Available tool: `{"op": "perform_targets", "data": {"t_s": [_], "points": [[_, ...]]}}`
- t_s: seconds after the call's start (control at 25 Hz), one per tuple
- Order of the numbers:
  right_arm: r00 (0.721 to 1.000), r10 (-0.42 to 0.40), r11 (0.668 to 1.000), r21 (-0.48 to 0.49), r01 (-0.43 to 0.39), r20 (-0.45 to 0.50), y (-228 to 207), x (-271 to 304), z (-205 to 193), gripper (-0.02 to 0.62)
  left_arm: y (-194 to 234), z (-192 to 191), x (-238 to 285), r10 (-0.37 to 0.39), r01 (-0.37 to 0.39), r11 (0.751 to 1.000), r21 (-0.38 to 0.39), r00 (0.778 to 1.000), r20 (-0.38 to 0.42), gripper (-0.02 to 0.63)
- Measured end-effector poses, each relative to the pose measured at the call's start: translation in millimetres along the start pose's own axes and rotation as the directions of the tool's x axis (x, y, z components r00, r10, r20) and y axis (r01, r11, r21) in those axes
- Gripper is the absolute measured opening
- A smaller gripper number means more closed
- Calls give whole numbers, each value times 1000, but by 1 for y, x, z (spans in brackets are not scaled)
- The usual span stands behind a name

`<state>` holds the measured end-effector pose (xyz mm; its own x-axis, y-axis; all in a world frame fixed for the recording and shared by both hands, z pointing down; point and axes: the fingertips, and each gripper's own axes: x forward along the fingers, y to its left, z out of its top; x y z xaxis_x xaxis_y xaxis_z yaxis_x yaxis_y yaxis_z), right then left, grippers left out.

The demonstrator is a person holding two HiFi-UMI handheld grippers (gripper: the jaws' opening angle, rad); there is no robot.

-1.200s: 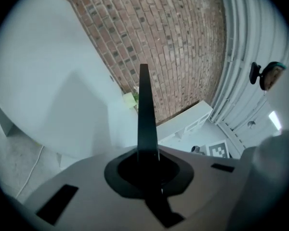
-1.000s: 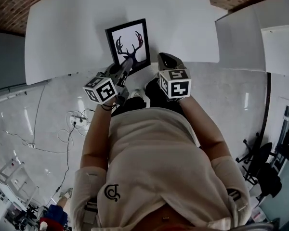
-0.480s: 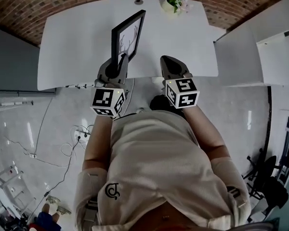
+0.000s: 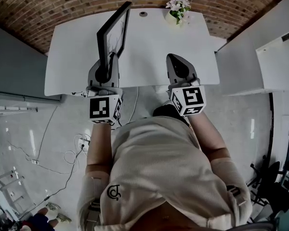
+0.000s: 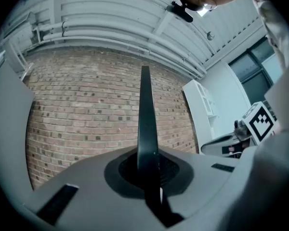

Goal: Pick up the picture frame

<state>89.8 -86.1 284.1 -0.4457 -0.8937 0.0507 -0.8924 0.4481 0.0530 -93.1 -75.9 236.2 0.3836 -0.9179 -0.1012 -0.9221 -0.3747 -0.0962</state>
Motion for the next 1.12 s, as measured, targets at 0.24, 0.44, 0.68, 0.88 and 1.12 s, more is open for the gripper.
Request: {"op": "perform_targets", "data": {"t_s": [0.24, 0.44, 0.68, 0.88, 1.12], "points": [[998, -14, 999, -31, 16, 53, 0, -10, 15, 6, -1, 22, -8, 3, -3, 1000, 6, 999, 40, 23], [999, 10, 1000, -24, -9, 49, 4, -14, 17, 5, -3, 21, -9, 5, -6, 1000, 10, 999, 37, 23], [999, 42, 999, 2, -42, 30, 12, -16, 10, 5, -6, 16, -11, 1, -1, 1000, 10, 1000, 20, 23], [999, 42, 999, 10, -43, 22, 14, -16, 7, 5, -8, 11, -11, -4, 4, 1000, 14, 1000, 13, 23], [999, 42, 999, 32, -43, 22, 13, -17, 7, 5, -8, 7, -13, -15, 15, 1000, -10, 1000, -1, 23]]}}
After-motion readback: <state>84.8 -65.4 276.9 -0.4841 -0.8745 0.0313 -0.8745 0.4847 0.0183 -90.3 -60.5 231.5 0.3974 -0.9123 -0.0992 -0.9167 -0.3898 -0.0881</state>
